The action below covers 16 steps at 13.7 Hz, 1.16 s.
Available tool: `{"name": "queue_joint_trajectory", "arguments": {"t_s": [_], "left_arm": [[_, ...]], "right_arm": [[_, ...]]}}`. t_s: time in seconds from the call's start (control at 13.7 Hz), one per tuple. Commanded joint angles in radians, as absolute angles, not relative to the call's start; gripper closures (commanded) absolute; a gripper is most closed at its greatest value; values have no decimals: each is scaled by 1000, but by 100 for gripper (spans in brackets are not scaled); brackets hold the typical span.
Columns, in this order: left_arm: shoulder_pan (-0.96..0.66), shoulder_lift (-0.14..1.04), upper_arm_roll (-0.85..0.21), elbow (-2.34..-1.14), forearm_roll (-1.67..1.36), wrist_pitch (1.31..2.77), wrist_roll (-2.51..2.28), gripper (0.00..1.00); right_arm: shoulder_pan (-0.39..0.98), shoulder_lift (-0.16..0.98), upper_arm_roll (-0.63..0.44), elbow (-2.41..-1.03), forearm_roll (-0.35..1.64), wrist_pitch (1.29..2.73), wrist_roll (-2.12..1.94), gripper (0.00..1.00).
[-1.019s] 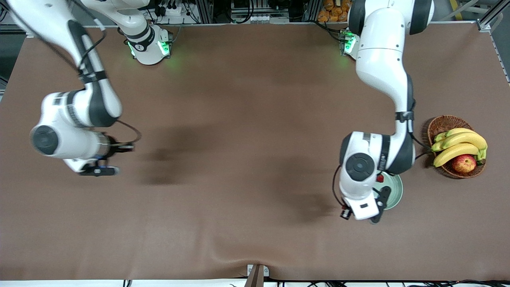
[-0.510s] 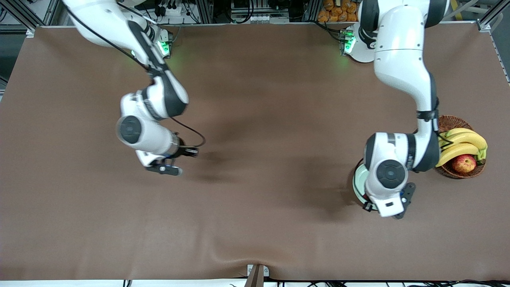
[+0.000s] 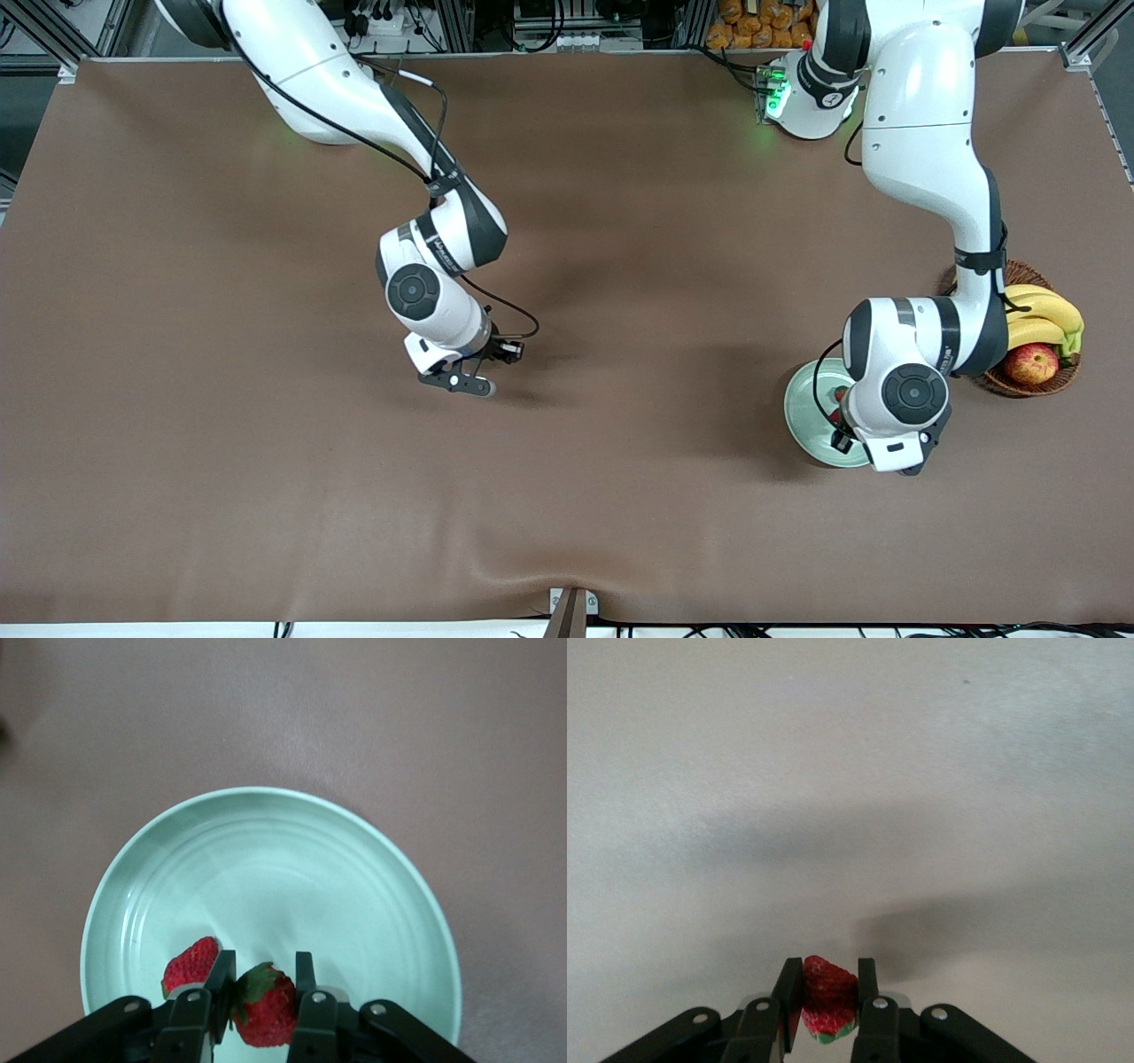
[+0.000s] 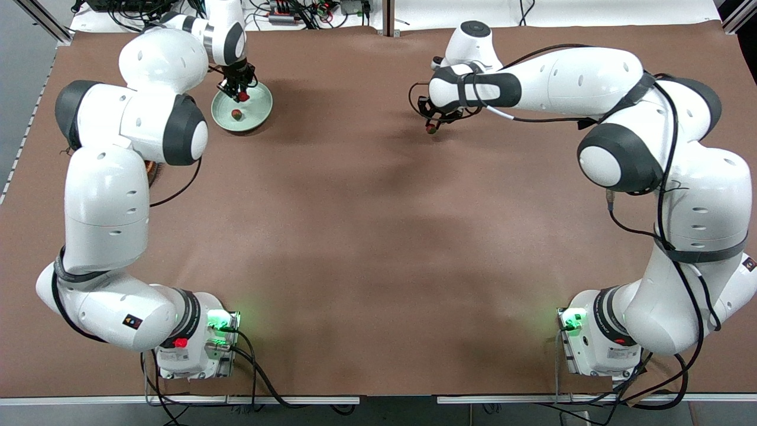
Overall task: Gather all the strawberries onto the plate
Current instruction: 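Release the strawberry onto the plate while the right gripper carries the third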
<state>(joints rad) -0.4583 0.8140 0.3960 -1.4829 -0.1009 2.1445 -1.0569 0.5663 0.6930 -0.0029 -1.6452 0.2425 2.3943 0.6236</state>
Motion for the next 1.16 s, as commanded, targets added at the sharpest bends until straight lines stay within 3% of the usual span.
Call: {"name": "queue_joint_trajectory", "arguments": {"t_s": [0.0,0.15,0.36,0.58,0.8,1.09], "left_arm": [[-454,759,388,-1539,-118,2158,-970,0],[-465,718,382,-1549,-117,2155,-966,0],[-537,677,368,-1554,-117,2143,-986,0],[-645,670,367,-1539,-117,2138,-1021,0],[-744,687,348,-1497,-144,2149,-1063,0],[-817,744,299,-1441,-147,2274,-1167,0]], "right_arm": [[583,732,-15,-1606,259,2405,632,78],[583,738,-15,-1606,259,2414,630,63],[583,741,-15,-1608,259,2505,630,3],[560,716,-15,-1589,259,2487,615,0],[519,646,-17,-1519,238,2293,604,0],[433,441,-18,-1508,166,2027,571,0]]}}
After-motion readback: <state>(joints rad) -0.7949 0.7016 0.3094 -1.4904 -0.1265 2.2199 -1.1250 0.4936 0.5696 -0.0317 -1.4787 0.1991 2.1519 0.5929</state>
